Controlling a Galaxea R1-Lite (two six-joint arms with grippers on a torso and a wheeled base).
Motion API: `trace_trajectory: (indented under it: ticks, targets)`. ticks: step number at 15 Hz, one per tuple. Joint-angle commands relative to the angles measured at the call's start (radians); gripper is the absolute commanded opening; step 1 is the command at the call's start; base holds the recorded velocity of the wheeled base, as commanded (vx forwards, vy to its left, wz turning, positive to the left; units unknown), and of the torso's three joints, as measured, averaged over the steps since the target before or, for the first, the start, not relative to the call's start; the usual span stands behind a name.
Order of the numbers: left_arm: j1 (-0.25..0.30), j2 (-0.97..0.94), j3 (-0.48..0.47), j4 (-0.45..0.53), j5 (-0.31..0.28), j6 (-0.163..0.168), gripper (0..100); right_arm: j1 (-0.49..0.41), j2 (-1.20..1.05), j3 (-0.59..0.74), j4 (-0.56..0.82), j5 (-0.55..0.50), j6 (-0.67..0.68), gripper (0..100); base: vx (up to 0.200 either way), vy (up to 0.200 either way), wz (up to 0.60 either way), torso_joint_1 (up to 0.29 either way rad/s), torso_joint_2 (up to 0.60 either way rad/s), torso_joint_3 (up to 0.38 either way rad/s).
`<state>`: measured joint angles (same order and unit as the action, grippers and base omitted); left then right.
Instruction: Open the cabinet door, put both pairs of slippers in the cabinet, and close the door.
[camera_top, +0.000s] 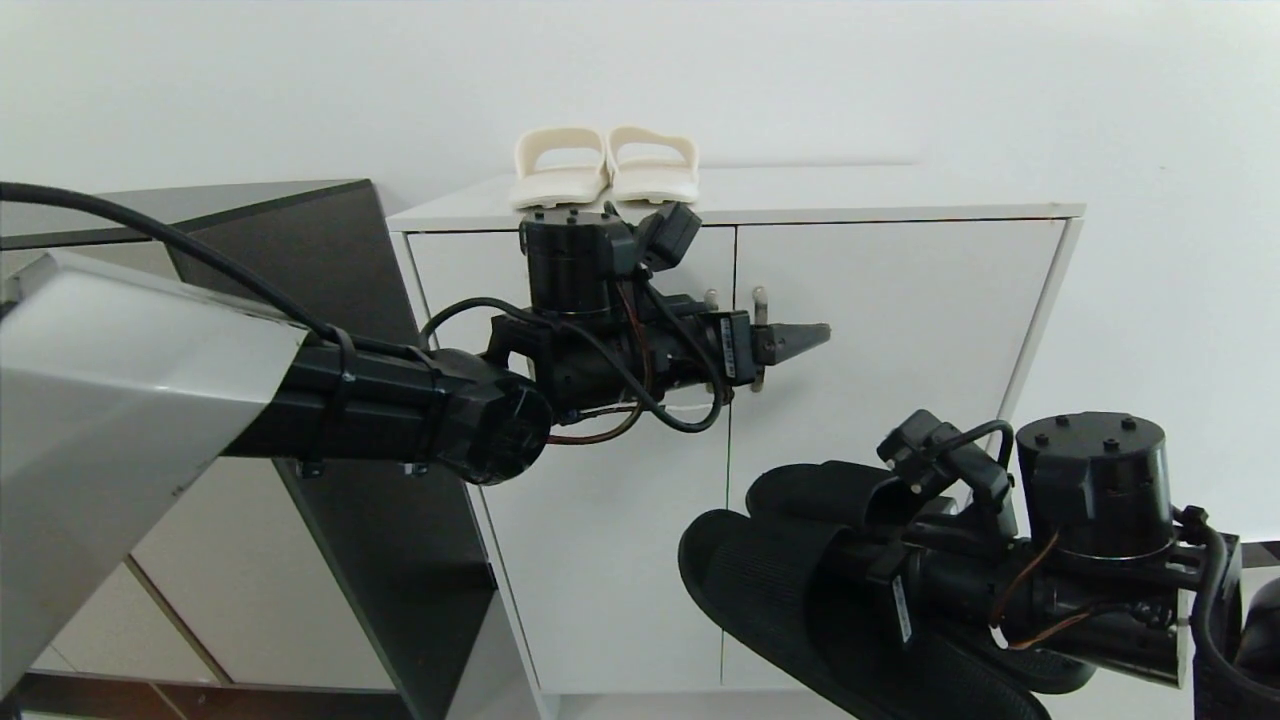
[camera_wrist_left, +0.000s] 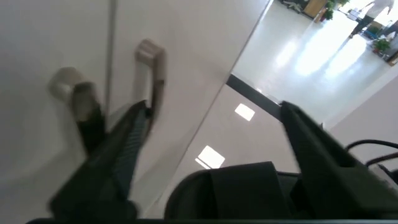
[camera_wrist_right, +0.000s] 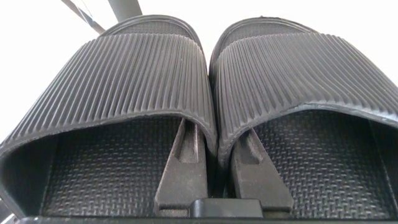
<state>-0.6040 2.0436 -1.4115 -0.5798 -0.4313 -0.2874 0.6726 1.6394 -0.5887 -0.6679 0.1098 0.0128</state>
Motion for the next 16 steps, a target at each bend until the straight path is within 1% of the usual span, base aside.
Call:
trace_trajectory:
  ticks: [1,2,3,4,5,7,9,11,12,13,14,15,16]
  targets:
    - [0.0,0.001,0.0,-0.002,-0.001,-0.001,0,0.004,-0.006,0.013,-0.001,0.01,0.0,0,0.0,0.0,0.0,0.0,0.0,0.0]
    - [-0.002,0.003,0.0,-0.002,-0.001,-0.001,0,0.004,-0.007,0.013,-0.001,0.022,-0.002,0,0.0,0.0,0.0,0.0,0.0,0.0]
    - [-0.002,-0.003,0.003,-0.003,-0.006,-0.001,0,0.004,-0.024,0.05,-0.004,0.073,-0.022,0,0.0,0.0,0.0,0.0,0.0,0.0]
    - [-0.002,-0.006,0.008,-0.003,-0.007,-0.001,0,0.004,-0.033,0.06,-0.004,0.094,-0.043,0,0.0,0.0,0.0,0.0,0.0,0.0]
    - [-0.01,-0.023,0.025,-0.006,-0.007,-0.001,0,0.002,-0.055,0.084,-0.004,0.16,-0.085,0,0.0,0.0,0.0,0.0,0.0,0.0]
    - [-0.029,-0.049,0.06,-0.008,-0.007,0.001,0,0.002,-0.073,0.099,-0.004,0.2,-0.088,0,0.0,0.0,0.0,0.0,0.0,0.0]
    - [-0.048,-0.068,0.095,-0.031,-0.007,0.001,0,0.001,-0.096,0.122,-0.004,0.258,-0.112,0,0.0,0.0,0.0,0.0,0.0,0.0]
    - [-0.06,-0.086,0.138,-0.068,-0.007,-0.001,0,-0.001,-0.099,0.13,-0.004,0.268,-0.131,0,0.0,0.0,0.0,0.0,0.0,0.0]
    - [-0.062,-0.086,0.14,-0.069,-0.007,-0.001,0,-0.001,-0.099,0.13,-0.004,0.268,-0.129,0,0.0,0.0,0.0,0.0,0.0,0.0]
    - [-0.076,-0.135,0.203,-0.072,-0.007,0.001,0,-0.001,-0.099,0.133,-0.004,0.268,-0.131,0,0.0,0.0,0.0,0.0,0.0,0.0]
    - [-0.077,-0.16,0.232,-0.074,-0.007,0.002,0,-0.001,-0.099,0.135,-0.004,0.269,-0.131,0,0.0,0.0,0.0,0.0,0.0,0.0]
    - [-0.082,-0.206,0.287,-0.084,-0.007,0.011,0,-0.001,-0.098,0.135,-0.004,0.269,-0.131,0,0.0,0.0,0.0,0.0,0.0,0.0]
    - [-0.08,-0.25,0.35,-0.109,-0.006,0.039,0,-0.001,-0.098,0.135,-0.004,0.269,-0.132,0,0.0,0.0,0.0,0.0,0.0,0.0]
